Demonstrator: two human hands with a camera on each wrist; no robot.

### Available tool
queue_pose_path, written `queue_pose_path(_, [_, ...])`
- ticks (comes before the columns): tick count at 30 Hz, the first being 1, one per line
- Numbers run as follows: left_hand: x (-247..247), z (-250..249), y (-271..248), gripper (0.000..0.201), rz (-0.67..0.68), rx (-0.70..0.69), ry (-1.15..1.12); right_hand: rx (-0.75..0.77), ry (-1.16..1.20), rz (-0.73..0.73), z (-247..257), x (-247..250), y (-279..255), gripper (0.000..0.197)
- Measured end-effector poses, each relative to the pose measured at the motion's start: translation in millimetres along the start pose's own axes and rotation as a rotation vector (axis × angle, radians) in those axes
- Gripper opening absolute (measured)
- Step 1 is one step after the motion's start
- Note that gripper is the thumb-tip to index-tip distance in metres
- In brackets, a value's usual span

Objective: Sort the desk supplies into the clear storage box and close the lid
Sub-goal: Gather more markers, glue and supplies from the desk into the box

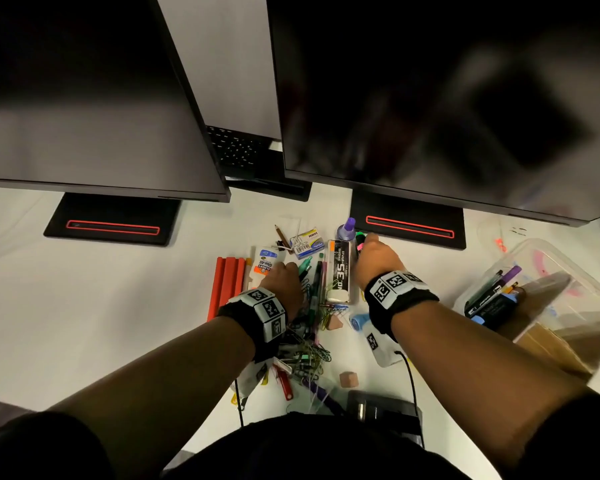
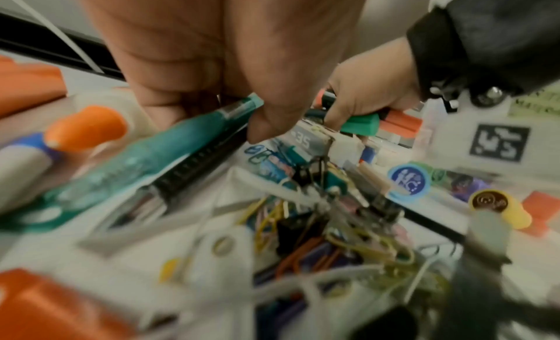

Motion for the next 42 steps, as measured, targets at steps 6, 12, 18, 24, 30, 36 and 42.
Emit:
queue_pose_path(6, [5, -5, 7, 0.037, -0.044, 0.07, -0.184, -0.024, -0.098, 0.052, -12, -7, -14, 0.028])
queue_pose_path(12, [1, -19, 11, 0.028, 0.004, 0.056, -0.236, -0.23, -0.037, 0.115, -39, -10, -28, 0.056])
queue_pose_path(18, [-2, -30, 16, 0.03, -0.047, 0.053, -0.125, -0.309, 0.259, 0.09, -56, 5, -44, 0.021])
queue_pose_path(24, [-10, -39, 15, 0.031, -0.017, 0.055, -0.103, -0.362, 0.436, 0.072, -70, 9, -57, 0.015])
queue_pose_path(30, [-20, -51, 9, 0.037, -0.005, 0.034, -0.086, -0.411, 0.599, 0.095, -77, 10, -66, 0.006])
queue_pose_path(36, [-10, -50, 4, 0.037, 0.002, 0.042, -0.142, -0.385, 0.656, 0.088, -71, 18, -71, 0.013])
queue_pose_path(42, [27, -12, 1, 0.03, -0.088, 0.143, -0.409, -0.299, 0.638, 0.08, -37, 9, -63, 0.018])
Point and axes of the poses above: each hand's wrist, its own y-axis towards the middle knuckle, its own x-axis out of the back of the hand, z = x × y, the point moved 7 cm from there along y, towards the middle knuckle, and after that the axes turned 14 degrees about -z, right-handed, at the moved point
